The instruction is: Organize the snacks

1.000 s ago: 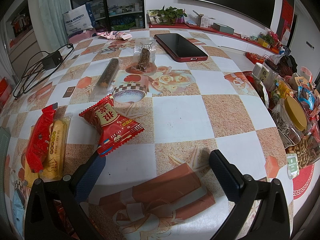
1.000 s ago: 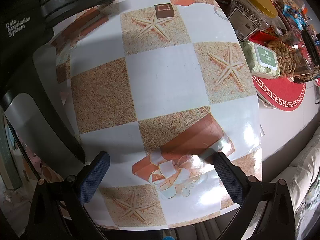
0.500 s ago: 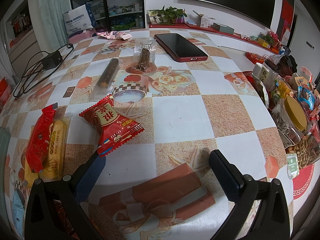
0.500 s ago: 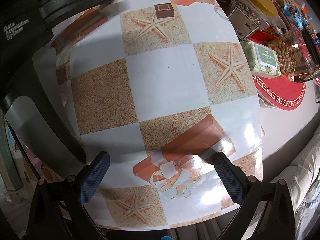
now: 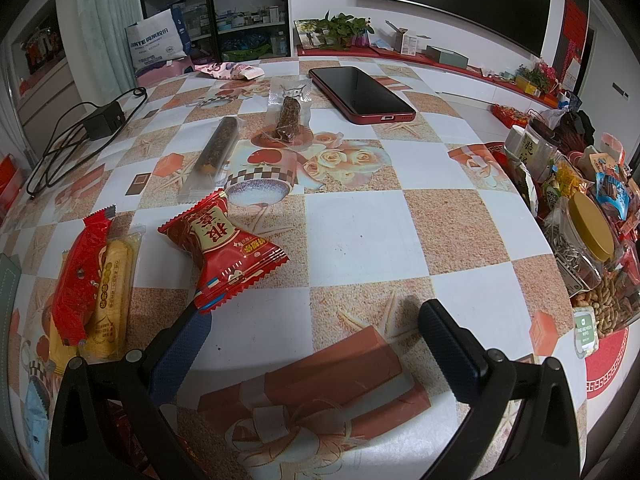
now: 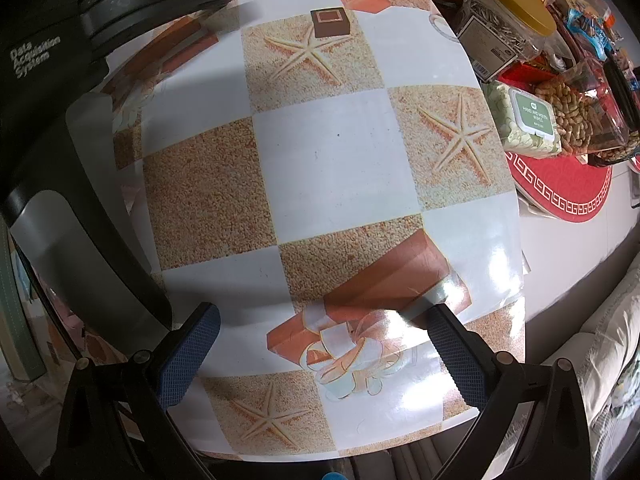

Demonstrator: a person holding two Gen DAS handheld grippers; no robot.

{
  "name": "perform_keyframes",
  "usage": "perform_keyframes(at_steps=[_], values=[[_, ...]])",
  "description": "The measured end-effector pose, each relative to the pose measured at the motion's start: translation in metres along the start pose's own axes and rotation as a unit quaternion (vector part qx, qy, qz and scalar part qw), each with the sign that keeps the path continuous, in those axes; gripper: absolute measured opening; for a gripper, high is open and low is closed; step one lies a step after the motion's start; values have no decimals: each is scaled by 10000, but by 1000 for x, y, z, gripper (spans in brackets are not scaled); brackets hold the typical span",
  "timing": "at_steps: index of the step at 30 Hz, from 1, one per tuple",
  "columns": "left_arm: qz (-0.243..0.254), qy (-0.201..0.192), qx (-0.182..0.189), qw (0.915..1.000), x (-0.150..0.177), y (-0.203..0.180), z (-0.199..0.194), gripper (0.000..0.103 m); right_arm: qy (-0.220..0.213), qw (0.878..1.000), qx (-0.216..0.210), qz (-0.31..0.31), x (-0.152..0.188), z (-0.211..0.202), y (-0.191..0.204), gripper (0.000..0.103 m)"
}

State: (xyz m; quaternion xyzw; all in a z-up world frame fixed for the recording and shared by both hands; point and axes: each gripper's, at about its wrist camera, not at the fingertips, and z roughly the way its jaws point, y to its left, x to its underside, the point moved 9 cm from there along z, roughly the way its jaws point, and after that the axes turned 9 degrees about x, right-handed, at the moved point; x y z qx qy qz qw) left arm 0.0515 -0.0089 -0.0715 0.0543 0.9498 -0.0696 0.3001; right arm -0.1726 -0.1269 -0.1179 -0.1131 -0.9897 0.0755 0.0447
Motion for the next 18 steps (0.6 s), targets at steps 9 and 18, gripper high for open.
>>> perform_keyframes(at_steps=[9, 18], values=[[0, 0, 0, 10000, 0, 0, 0, 103, 46, 10000, -9, 0, 0, 1, -1, 103], [0, 0, 1, 10000, 0, -1, 0, 103, 46, 10000, -41, -16, 0, 1, 0, 103]])
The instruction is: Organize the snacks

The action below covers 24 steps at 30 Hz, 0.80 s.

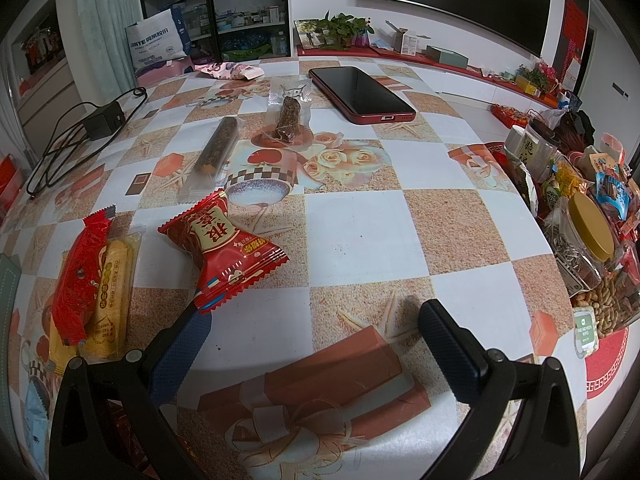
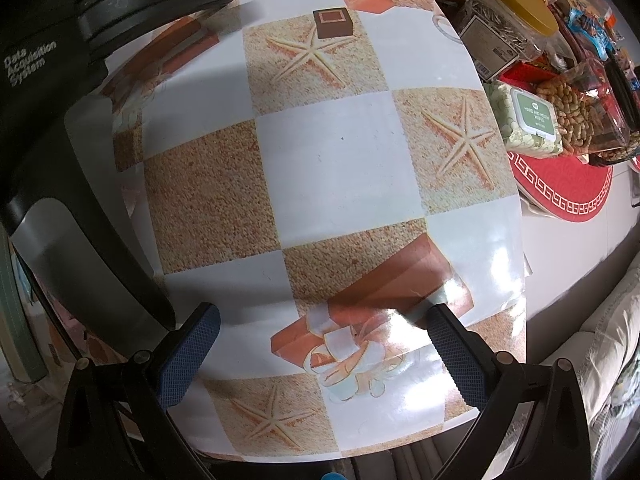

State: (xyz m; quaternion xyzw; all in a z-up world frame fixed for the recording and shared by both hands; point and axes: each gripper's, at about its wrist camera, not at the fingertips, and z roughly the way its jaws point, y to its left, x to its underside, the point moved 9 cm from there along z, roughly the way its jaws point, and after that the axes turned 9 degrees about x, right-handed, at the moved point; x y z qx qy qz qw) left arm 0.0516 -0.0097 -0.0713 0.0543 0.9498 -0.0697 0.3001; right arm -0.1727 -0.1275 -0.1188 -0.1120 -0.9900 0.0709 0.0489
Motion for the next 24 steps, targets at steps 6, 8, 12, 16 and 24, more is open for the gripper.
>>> perform_keyframes(at_steps=[6, 8, 12, 16, 24], values=[[0, 0, -1, 10000, 0, 0, 0, 103, 96, 10000, 2, -7, -1, 1, 0, 103], [0, 0, -1, 10000, 0, 1, 0, 103, 101, 9999, -3, -9, 0, 1, 0, 103], [0, 0, -1, 10000, 0, 1, 0, 103, 98, 10000, -11, 0, -1, 1, 0, 103], [0, 0, -1, 10000, 0, 1, 0, 103, 164, 9999, -18, -12, -1, 2, -1, 103], [143, 204, 121, 9996, 1, -2, 0, 103, 548, 9985, -44, -27, -5, 7, -1, 103]])
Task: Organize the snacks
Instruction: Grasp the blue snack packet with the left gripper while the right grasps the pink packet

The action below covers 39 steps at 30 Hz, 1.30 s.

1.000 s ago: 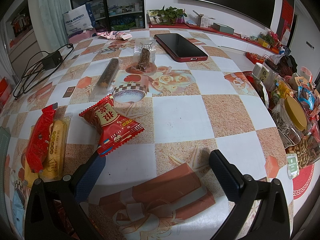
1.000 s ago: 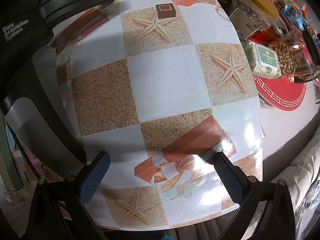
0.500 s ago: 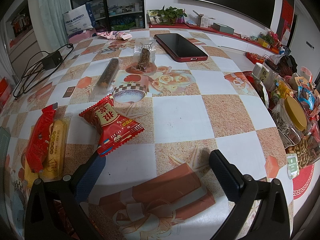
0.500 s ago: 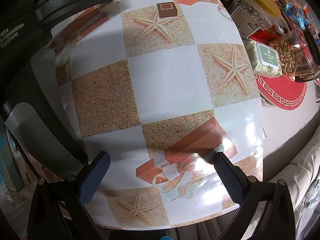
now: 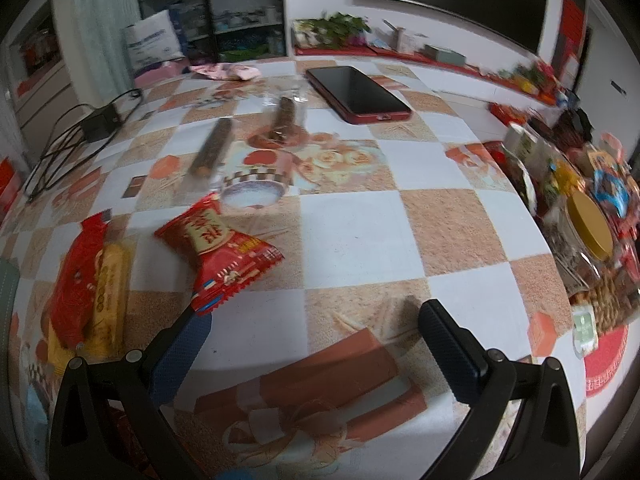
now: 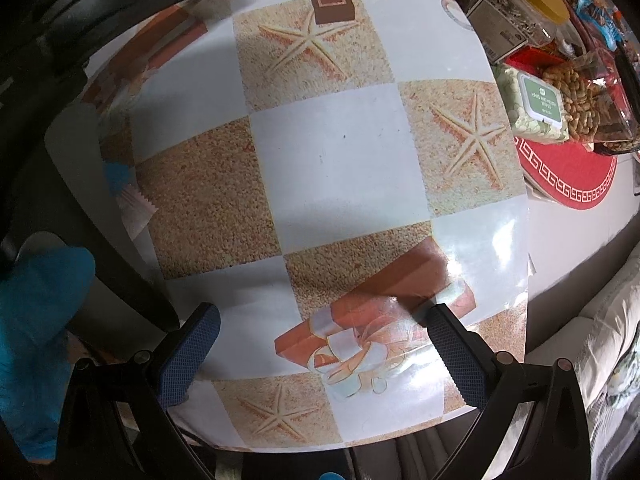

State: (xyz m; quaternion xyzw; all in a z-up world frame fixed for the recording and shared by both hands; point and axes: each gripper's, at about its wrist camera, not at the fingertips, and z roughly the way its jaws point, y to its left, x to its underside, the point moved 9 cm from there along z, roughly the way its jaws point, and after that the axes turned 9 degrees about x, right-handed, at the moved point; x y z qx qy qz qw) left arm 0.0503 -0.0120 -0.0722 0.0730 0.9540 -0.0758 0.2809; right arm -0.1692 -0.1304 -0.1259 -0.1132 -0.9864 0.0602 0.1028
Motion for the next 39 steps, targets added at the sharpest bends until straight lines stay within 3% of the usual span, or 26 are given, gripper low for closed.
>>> perform_keyframes(at_steps=[2, 4, 5, 7, 9, 10, 11, 12, 15, 16, 19, 20, 24, 28, 32, 39], values=[[392, 434, 218, 9980, 2, -7, 1, 103, 19, 10000, -17, 4, -1, 1, -1, 103], [722, 1204, 501, 9888, -13, -10, 29, 103, -39, 10000, -11, -50, -1, 1, -1, 103], [629, 1125, 437, 9907, -15, -11, 25, 103, -75, 10000, -14, -37, 0, 1, -2, 103], [554, 1438, 404, 9872, -19, -11, 31, 103, -140, 9999, -1, -1, 0, 1, -1, 103], [644, 2163, 831, 9706, -14, -66, 28, 103, -166, 9999, 9, 3, 1, 1, -2, 103], [591, 2236, 1116, 9665, -12, -98, 21, 103, -152, 9999, 9, -2, 1, 2, -2, 103], [582, 2275, 1083, 9660, -18, -66, 19, 103, -115, 9999, 20, -2, 1, 2, -2, 103], [582, 2070, 1042, 9710, -26, -43, 19, 103, -68, 10000, 22, -3, 0, 3, -3, 103], [388, 1700, 1405, 9746, -31, -65, -40, 103, 53, 10000, 25, -26, -2, 5, -5, 103], [420, 1608, 1296, 9775, -26, -49, -49, 103, 81, 10000, 35, -24, -3, 5, -5, 103], [377, 1671, 886, 9812, 1, 20, -63, 103, 99, 9999, 36, -35, -5, 7, -7, 103], [382, 1835, 645, 9802, 11, 56, -63, 103, 119, 9999, 37, -40, -5, 7, -8, 103], [154, 2333, 312, 9718, 63, 109, -63, 103, 204, 9997, -91, 12, -6, -1, 1, 103], [68, 2502, 361, 9675, 90, 123, -61, 103, -61, 9985, -532, 70, -13, -26, 27, 103], [142, 2623, 157, 9648, 112, 137, -55, 103, -119, 9983, -571, 9, -27, -36, 54, 103], [62, 2679, 333, 9628, 142, 149, -60, 103, -28, 9995, -305, 106, -49, -29, 66, 103]])
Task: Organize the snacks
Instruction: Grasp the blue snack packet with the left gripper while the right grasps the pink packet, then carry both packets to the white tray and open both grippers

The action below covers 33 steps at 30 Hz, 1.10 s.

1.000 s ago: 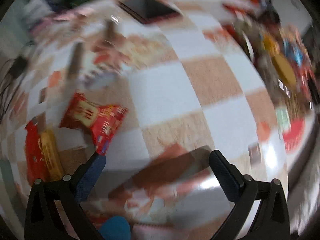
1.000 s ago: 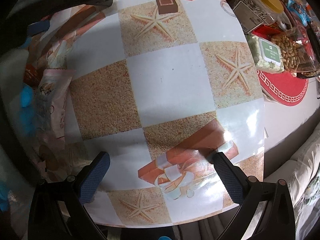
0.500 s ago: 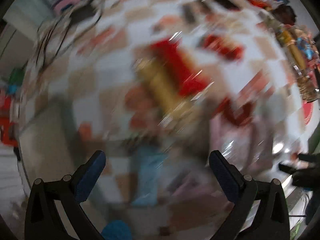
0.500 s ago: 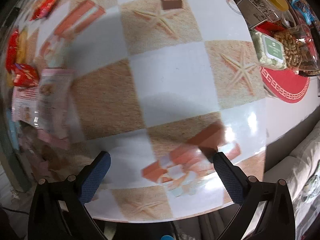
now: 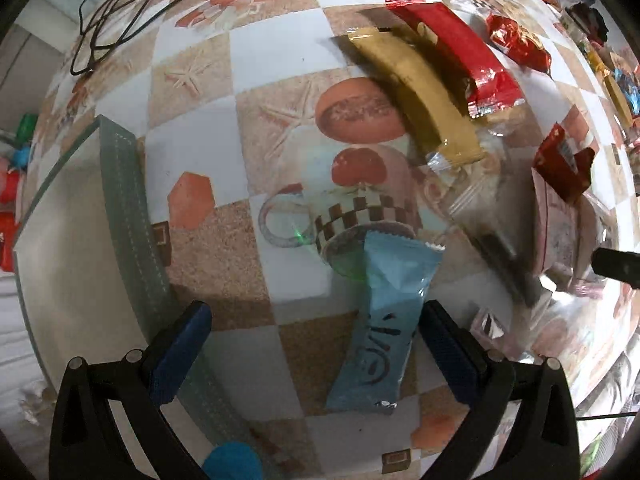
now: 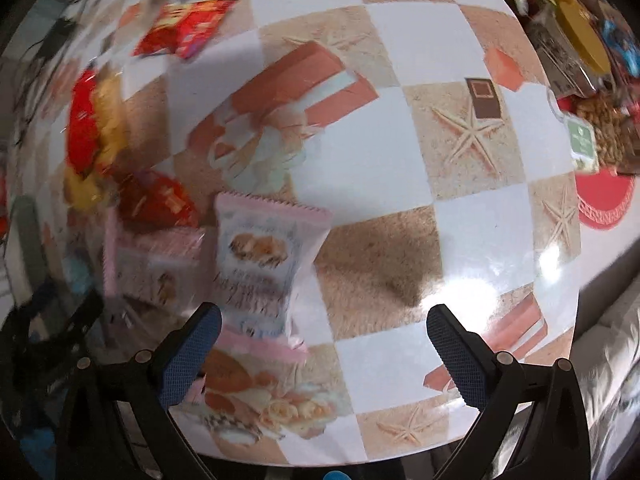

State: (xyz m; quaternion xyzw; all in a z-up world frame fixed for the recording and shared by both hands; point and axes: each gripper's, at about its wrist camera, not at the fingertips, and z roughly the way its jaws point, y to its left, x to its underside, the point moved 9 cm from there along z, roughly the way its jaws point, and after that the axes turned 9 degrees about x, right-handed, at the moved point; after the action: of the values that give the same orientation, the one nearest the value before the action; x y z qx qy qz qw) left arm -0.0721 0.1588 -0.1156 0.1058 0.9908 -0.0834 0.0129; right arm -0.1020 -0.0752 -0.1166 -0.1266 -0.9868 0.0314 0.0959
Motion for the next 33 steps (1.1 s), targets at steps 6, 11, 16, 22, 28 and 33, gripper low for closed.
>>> perform_keyframes(at_steps=[6, 11, 16, 22, 28, 33], values=[[-91, 58, 283, 9995, 13, -13, 4, 103, 105, 9997, -94, 209, -26, 9, 8, 103], [-182, -116, 200, 9996, 4, 3, -2, 103, 204, 9994, 156, 240, -32, 16, 17, 103], [-253, 349, 166, 9989, 1, 4, 2, 103, 186, 9994, 159, 251, -27, 11, 20, 101], [54, 323, 163, 9993, 2, -16, -12, 60, -101, 9996, 257, -93, -10, -17, 13, 40], [-71, 315, 639, 9974, 13, -21, -30, 25, -113, 9995, -191, -210, -5, -30, 20, 40], [109, 150, 697, 9974, 25, -36, -66, 25, -180, 9985, -411, -322, 10, -46, 21, 40]])
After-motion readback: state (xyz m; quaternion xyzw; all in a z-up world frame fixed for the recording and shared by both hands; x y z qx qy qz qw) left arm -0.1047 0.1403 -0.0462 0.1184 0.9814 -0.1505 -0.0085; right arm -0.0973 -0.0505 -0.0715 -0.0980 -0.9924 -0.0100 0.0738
